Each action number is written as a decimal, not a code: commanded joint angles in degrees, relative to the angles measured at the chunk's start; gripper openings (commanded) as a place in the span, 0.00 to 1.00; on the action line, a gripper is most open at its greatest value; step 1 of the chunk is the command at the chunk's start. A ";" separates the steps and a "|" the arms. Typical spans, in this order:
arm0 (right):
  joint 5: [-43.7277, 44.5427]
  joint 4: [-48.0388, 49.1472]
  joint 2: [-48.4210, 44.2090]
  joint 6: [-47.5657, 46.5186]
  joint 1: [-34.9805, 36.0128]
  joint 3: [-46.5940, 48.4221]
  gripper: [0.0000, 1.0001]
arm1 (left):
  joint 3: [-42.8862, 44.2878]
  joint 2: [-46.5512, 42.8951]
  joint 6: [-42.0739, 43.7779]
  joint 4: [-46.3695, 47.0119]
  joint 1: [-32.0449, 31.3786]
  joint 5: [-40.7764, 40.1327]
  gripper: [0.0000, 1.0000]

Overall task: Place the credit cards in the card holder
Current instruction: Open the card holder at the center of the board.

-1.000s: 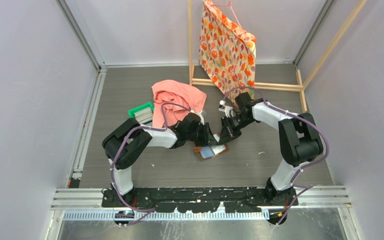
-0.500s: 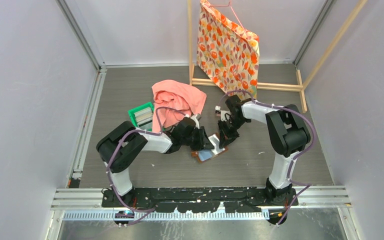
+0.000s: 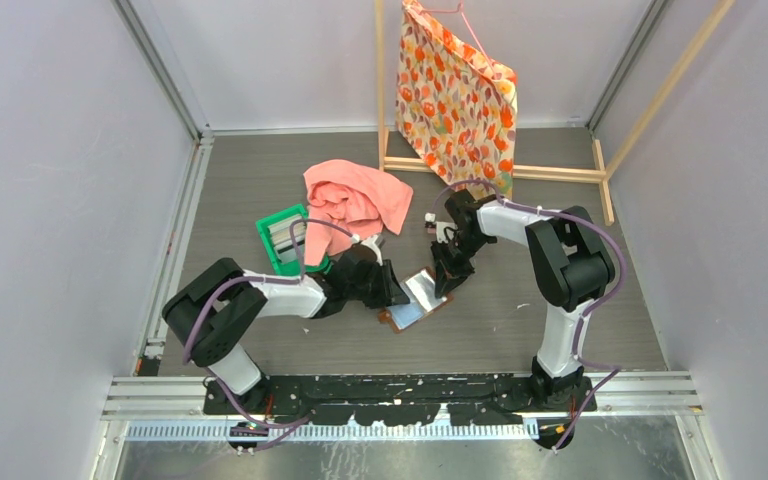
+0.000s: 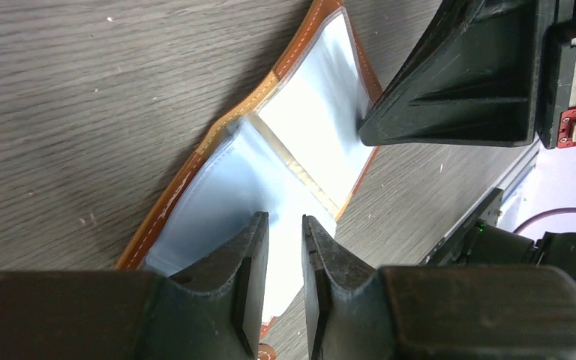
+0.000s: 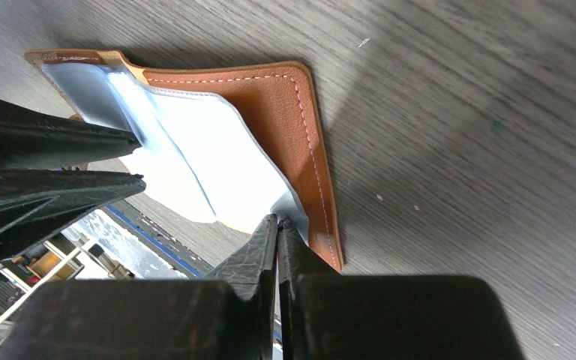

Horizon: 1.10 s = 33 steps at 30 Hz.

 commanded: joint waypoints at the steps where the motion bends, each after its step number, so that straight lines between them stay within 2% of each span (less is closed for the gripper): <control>1: 3.83 0.98 1.71 -2.92 -0.01 -0.40 0.08 | -1.75 -0.52 4.43 -10.84 0.38 -5.64 0.25; 5: -0.65 0.34 0.20 -5.71 -0.18 -0.33 0.14 | 0.10 0.70 6.93 -12.20 0.38 -4.96 0.24; 9: -7.31 -1.30 -3.30 -10.03 -0.15 0.20 0.21 | 1.83 -1.71 10.37 -12.27 0.38 -3.64 0.25; 19: -16.68 -4.48 -10.96 -17.22 -0.05 0.52 0.33 | 3.50 -16.01 15.20 -15.79 0.38 -3.57 0.43; 25: -16.70 -4.66 -12.26 -17.03 0.04 0.82 0.33 | 5.21 -18.41 15.81 -17.57 0.37 -3.02 0.46; 33: -19.46 -6.38 -13.93 -18.43 0.84 1.88 0.34 | 5.56 -16.06 14.29 -16.81 0.38 -2.72 0.42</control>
